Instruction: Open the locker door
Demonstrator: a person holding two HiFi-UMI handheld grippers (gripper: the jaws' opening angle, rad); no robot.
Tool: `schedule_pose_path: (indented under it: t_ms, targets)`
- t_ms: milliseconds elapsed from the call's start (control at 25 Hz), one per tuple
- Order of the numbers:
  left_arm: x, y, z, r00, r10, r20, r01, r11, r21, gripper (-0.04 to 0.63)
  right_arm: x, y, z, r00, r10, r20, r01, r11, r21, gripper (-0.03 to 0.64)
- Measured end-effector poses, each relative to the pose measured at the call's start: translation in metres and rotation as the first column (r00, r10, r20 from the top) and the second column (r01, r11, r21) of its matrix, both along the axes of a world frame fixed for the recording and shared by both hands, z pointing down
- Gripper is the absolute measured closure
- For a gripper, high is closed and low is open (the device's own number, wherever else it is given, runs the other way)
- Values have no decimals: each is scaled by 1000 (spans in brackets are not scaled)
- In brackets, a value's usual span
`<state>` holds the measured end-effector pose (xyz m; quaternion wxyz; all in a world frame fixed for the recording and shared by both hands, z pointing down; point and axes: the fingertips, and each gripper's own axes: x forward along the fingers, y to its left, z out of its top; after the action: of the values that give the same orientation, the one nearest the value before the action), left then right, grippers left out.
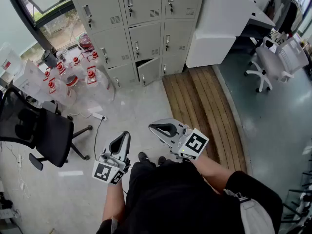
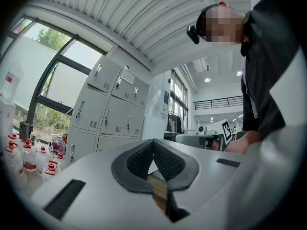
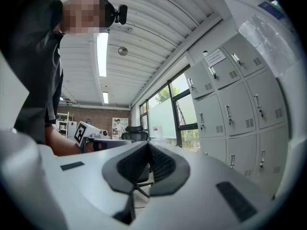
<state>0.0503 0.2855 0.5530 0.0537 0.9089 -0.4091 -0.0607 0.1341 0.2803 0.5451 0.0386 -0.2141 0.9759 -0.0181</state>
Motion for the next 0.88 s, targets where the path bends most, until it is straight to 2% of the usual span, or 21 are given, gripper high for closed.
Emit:
schedule_pose_path:
  t_ms: [880]
  targets:
    - [-7,26,4,999,-42,-14,42,999,-16,580,2,15,-5,994,-6,109,8,1000,-20,606]
